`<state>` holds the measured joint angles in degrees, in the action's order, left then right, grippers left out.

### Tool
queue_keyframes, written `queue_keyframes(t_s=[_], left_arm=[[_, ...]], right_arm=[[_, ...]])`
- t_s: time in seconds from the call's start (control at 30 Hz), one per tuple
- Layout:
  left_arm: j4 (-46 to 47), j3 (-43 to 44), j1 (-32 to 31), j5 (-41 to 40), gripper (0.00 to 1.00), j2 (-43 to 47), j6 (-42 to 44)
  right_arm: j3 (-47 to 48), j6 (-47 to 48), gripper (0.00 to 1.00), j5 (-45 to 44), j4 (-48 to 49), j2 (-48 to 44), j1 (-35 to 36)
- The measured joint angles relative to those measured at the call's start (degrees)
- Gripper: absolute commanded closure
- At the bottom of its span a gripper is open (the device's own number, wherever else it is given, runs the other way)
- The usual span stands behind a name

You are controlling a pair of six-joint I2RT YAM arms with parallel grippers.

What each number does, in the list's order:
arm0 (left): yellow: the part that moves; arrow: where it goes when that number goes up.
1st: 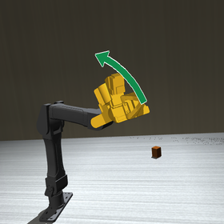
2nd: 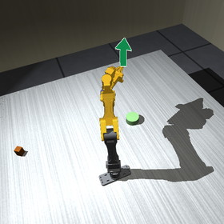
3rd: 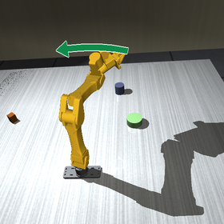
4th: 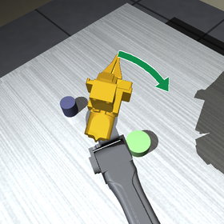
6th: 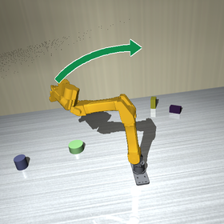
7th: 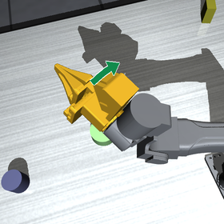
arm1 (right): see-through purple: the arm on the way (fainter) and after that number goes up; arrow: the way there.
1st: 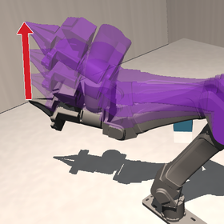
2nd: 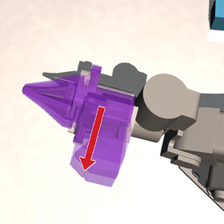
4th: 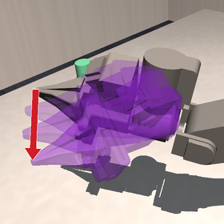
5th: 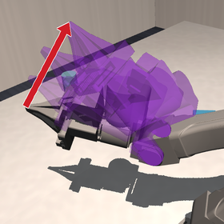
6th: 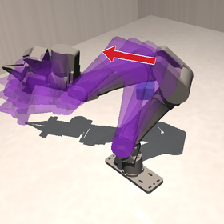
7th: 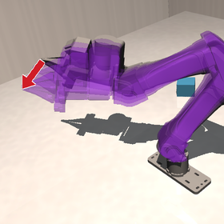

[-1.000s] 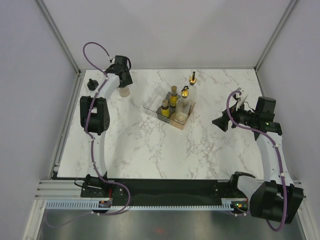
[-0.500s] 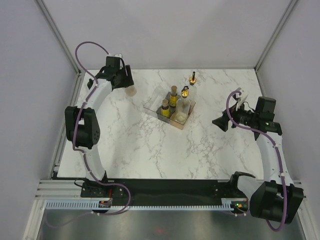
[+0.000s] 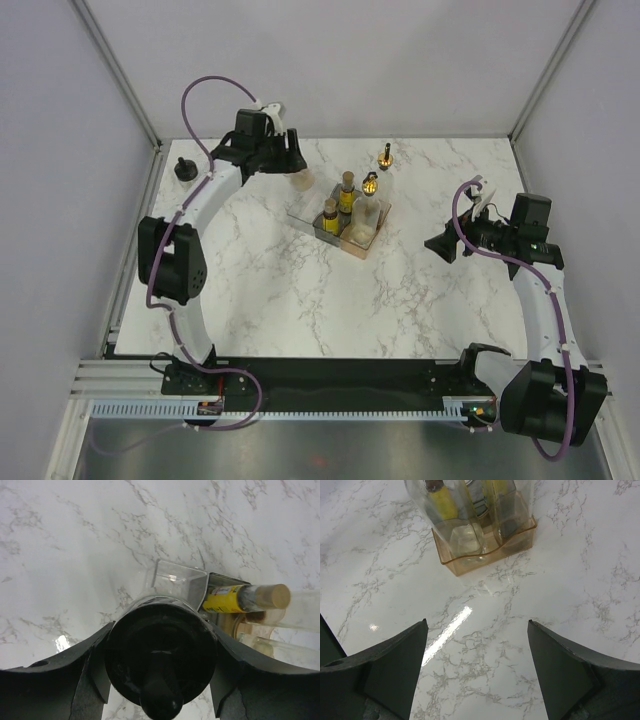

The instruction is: Organize the condiment bottles

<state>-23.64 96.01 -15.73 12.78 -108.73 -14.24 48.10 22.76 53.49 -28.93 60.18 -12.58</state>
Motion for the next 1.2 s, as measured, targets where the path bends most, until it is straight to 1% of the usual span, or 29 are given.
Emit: queue_keyframes(t_s=[0.2,0.63,0.97,1.03,1.1,1.13,1.17,1.2], left_arm=[[0.0,3.1,-2.7,1.5,0.98,-2.6,0.2],[-1.6,11.7,-3.9,2.4,0.98,-12.6,0.2],[-2.6,12.5,-4.5,2.4,0.97,-14.9,0.2],[-2.6,12.6,-4.7,2.3,0.94,-15.4,0.2],[-2.6,12.9,-4.9,2.0,0.88,-16.2,0.3],[-2.6,12.9,-5.0,1.8,0.79,-16.7,0.4],[-2.6,12.9,-5.2,1.5,0.75,-17.0,0.5],[-2.6,12.9,-5.6,0.8,0.66,-17.4,0.8]], right_arm=[[0.0,0.0,0.10,0.0,-0.3,0.0,0.0],[0.0,0.0,0.10,0.0,-0.3,0.0,0.0],[0.0,0.0,0.10,0.0,-0.4,0.0,0.0],[0.0,0.0,0.10,0.0,-0.4,0.0,0.0],[0.0,0.0,0.10,0.0,-0.4,0.0,0.0],[0.0,0.0,0.10,0.0,-0.4,0.0,0.0],[0.0,0.0,0.10,0.0,-0.4,0.0,0.0],[0.0,0.0,0.10,0.0,-0.4,0.0,0.0]])
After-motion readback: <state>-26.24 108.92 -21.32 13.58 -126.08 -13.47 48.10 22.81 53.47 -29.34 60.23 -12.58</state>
